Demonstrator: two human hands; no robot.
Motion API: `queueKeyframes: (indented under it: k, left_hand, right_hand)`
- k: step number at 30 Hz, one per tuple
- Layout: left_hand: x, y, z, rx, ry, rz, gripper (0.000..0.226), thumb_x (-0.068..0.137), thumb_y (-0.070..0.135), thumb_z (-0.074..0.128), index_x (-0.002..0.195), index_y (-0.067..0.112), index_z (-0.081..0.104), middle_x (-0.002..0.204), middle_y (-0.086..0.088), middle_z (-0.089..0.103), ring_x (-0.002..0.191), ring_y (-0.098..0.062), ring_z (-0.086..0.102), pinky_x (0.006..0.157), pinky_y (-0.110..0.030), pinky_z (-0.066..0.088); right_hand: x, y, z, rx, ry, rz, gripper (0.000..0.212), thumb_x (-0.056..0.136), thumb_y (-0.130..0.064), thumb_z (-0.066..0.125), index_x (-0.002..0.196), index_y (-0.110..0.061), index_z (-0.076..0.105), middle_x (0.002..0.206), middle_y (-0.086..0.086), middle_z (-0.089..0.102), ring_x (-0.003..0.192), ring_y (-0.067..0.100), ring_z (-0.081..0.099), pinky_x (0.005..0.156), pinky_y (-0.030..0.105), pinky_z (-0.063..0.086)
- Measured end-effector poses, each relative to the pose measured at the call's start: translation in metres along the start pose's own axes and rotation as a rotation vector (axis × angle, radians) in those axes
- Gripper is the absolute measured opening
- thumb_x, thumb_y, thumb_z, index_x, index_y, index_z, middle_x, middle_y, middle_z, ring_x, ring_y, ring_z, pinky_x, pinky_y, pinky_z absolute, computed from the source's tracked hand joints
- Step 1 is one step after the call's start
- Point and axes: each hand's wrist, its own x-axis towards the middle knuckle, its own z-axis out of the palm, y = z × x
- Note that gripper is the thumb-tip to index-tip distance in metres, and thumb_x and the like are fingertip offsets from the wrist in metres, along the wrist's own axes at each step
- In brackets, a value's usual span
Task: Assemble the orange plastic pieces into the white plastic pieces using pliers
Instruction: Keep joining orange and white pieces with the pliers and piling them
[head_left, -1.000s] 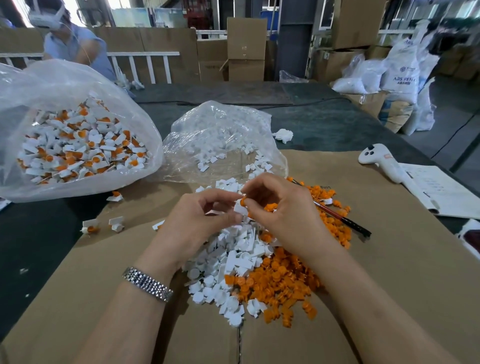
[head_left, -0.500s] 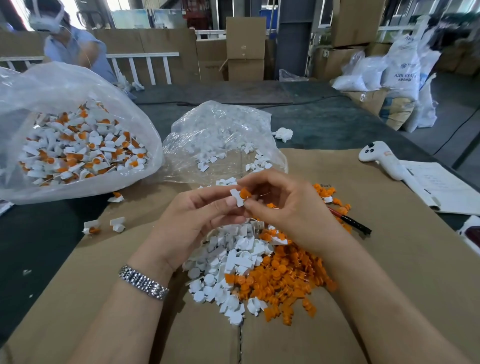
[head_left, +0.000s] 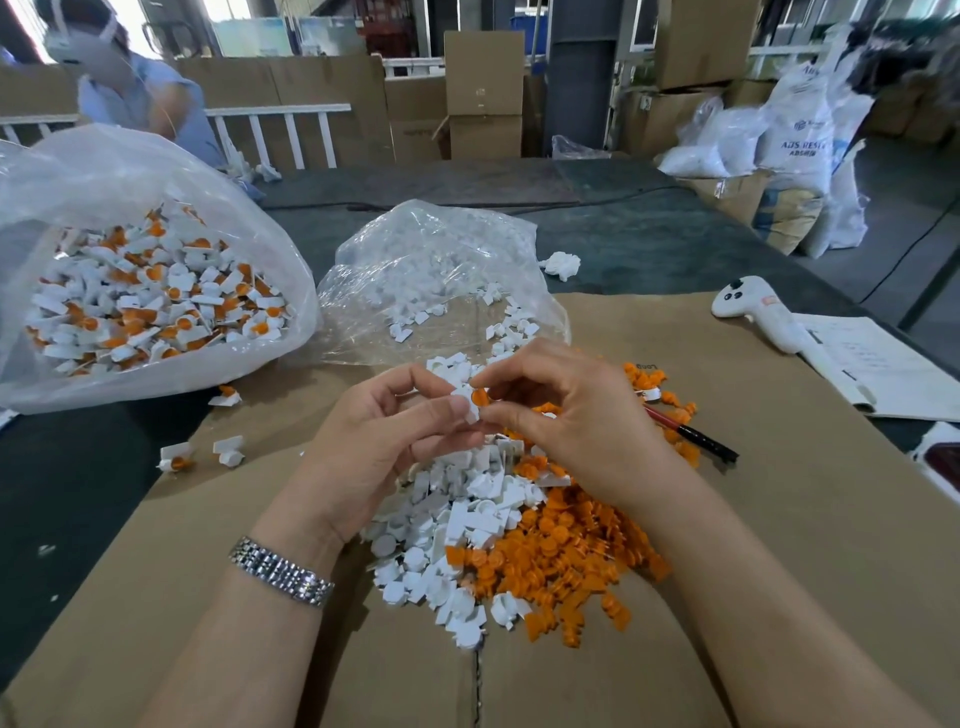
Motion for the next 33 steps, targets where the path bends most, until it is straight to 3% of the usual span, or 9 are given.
queueKeyframes:
  k: [5,13,16,18,21,24,29,33]
  left_hand:
    - [0.002,-0.002,0.000,0.072,0.028,-0.003,0.034,0.068,0.010,0.082,0.096,-0.002,0.068,0.095,-0.031,0.075,0.089,-0.037,0.077,0.075,-0.030,0.064]
    - [0.004,-0.003,-0.001,0.055,0.062,-0.032,0.025,0.069,0.003,0.080,0.089,-0.004,0.067,0.090,-0.029,0.075,0.084,-0.034,0.078,0.070,-0.027,0.063]
    - [0.005,-0.002,-0.002,-0.017,0.070,-0.063,0.025,0.072,-0.001,0.076,0.093,-0.005,0.062,0.101,-0.031,0.074,0.095,-0.039,0.077,0.073,-0.028,0.064]
    - [0.005,-0.002,-0.003,-0.070,0.085,-0.069,0.026,0.073,-0.001,0.076,0.095,-0.003,0.062,0.105,-0.032,0.074,0.099,-0.041,0.075,0.070,-0.026,0.063]
    - [0.006,-0.002,-0.007,-0.108,0.118,-0.056,0.021,0.070,-0.003,0.077,0.088,-0.001,0.066,0.100,-0.027,0.074,0.099,-0.042,0.075,0.067,-0.024,0.063]
    - [0.006,-0.002,-0.009,-0.115,0.133,-0.065,0.016,0.068,-0.004,0.078,0.082,0.002,0.071,0.094,-0.026,0.073,0.098,-0.043,0.075,0.067,-0.026,0.064]
    - [0.004,0.001,-0.008,-0.131,0.141,-0.072,0.010,0.066,0.001,0.081,0.072,0.010,0.079,0.092,-0.021,0.077,0.092,-0.038,0.077,0.064,-0.026,0.064]
    - [0.004,0.001,-0.008,-0.143,0.191,-0.052,0.017,0.067,0.004,0.082,0.083,0.005,0.075,0.090,-0.018,0.076,0.089,-0.035,0.078,0.058,-0.022,0.061]
  right_hand:
    - [0.000,-0.001,0.004,-0.069,-0.024,-0.047,0.021,0.088,-0.014,0.077,0.108,-0.015,0.075,0.099,-0.002,0.067,0.092,0.013,0.066,0.084,0.036,0.055]
    - [0.001,-0.002,0.005,-0.104,-0.046,-0.038,0.025,0.087,-0.018,0.078,0.111,-0.016,0.074,0.100,-0.006,0.066,0.091,0.008,0.065,0.085,0.029,0.054]
    - [0.003,0.010,-0.011,-0.138,0.075,0.136,0.033,0.088,-0.038,0.074,0.118,-0.025,0.069,0.101,-0.014,0.065,0.090,0.002,0.064,0.081,0.023,0.056]
    - [0.002,0.026,-0.026,-0.399,0.120,0.336,0.040,0.090,-0.050,0.067,0.121,-0.025,0.063,0.106,-0.011,0.060,0.094,0.004,0.059,0.081,0.026,0.051]
    - [-0.002,0.045,-0.032,-0.676,-0.055,0.637,0.059,0.088,-0.063,0.062,0.128,-0.020,0.056,0.121,0.005,0.056,0.111,0.024,0.056,0.092,0.044,0.049]
    - [-0.002,0.051,-0.028,-0.734,-0.109,0.705,0.067,0.086,-0.068,0.061,0.130,-0.019,0.054,0.129,0.009,0.056,0.120,0.030,0.053,0.098,0.051,0.047]
    - [0.001,0.047,-0.029,-0.708,-0.068,0.698,0.051,0.091,-0.056,0.062,0.119,-0.014,0.060,0.115,0.009,0.063,0.105,0.027,0.058,0.081,0.040,0.049]
    - [0.003,0.037,-0.029,-0.750,-0.048,0.650,0.029,0.095,-0.039,0.058,0.105,-0.012,0.062,0.093,0.008,0.064,0.081,0.025,0.057,0.065,0.036,0.040]
